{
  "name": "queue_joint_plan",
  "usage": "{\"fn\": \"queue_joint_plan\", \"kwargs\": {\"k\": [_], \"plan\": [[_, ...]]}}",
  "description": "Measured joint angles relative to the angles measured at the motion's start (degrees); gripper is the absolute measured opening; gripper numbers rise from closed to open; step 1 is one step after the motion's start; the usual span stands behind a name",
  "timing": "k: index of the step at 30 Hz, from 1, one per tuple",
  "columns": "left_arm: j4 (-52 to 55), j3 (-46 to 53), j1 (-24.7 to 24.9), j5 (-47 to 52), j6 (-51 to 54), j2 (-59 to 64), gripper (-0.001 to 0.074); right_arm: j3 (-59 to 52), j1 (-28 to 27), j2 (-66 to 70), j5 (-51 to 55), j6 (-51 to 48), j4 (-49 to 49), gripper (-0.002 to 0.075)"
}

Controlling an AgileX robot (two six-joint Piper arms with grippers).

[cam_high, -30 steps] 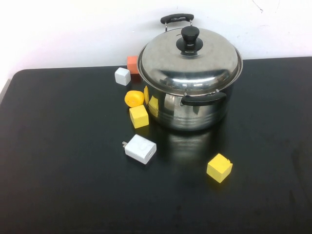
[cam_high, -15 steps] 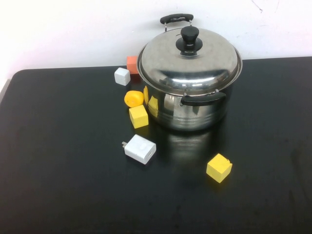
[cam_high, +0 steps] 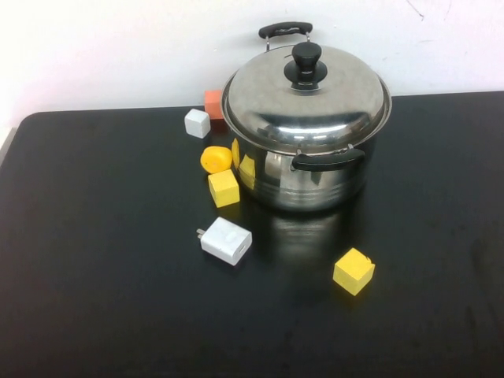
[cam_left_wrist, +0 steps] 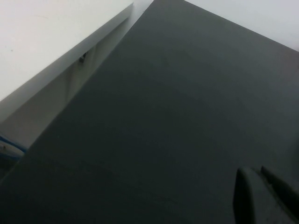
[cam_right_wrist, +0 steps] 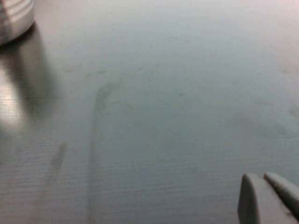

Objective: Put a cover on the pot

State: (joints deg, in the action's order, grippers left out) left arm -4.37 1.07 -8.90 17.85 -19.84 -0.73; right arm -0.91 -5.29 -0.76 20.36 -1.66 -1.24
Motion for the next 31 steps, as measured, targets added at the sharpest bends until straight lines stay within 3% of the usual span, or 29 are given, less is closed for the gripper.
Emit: {"fn": "queue_joint_plan", "kwargs": {"k": [9,31], "plan": [[0.7,0.0,5.1,0.1,5.4,0.0,-0.0001,0.0,0.0,0.0,0.0,0.0,0.0,-0.0002],[3.2,-0.1,9.1,0.2,7.0,0.0,-0.0001,0.0,0.0,0.0,0.0,0.0,0.0,-0.0002]]}}
